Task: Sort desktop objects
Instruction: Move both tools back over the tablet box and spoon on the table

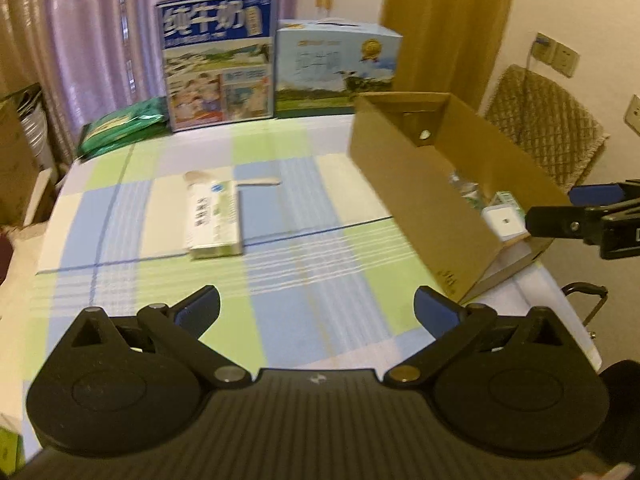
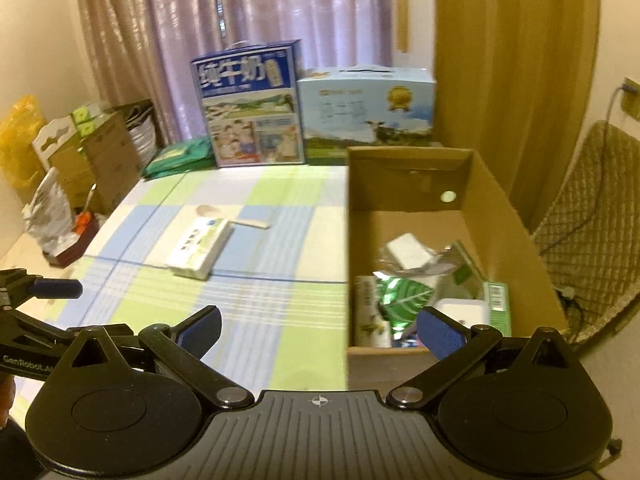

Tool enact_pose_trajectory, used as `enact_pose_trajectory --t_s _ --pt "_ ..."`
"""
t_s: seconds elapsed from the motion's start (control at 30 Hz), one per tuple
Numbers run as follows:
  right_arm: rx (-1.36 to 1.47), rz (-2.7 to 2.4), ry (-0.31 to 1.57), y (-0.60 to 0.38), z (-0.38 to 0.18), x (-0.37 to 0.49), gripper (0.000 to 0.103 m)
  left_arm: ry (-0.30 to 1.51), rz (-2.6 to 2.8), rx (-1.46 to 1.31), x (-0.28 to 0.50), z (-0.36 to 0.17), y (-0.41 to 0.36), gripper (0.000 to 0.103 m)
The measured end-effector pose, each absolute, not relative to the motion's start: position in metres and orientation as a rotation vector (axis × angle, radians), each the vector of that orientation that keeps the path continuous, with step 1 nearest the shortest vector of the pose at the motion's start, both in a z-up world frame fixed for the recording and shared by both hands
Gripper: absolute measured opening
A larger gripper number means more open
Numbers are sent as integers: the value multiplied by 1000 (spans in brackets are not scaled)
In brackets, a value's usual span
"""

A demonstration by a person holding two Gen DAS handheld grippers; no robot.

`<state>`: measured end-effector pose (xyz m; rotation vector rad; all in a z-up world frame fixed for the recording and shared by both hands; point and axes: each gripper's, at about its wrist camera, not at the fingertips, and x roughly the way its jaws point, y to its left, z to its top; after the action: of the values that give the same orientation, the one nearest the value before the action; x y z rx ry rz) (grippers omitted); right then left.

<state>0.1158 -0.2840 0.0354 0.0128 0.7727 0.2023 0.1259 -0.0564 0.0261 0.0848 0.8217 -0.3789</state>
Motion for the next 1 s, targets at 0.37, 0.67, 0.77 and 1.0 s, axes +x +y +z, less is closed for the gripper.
enact_pose_trajectory --t_s 0.37,0.67,0.77,1.0 --pt "-12 269 809 -243 19 113 101 840 -326 34 120 23 -10 101" --pt "-7 324 816 -223 6 114 101 848 -292 22 124 14 14 101" --pt "-8 330 830 -218 -1 120 101 855 -281 21 129 10 21 101" --pt "-4 329 838 -212 -14 134 101 857 -269 16 148 -1 28 101"
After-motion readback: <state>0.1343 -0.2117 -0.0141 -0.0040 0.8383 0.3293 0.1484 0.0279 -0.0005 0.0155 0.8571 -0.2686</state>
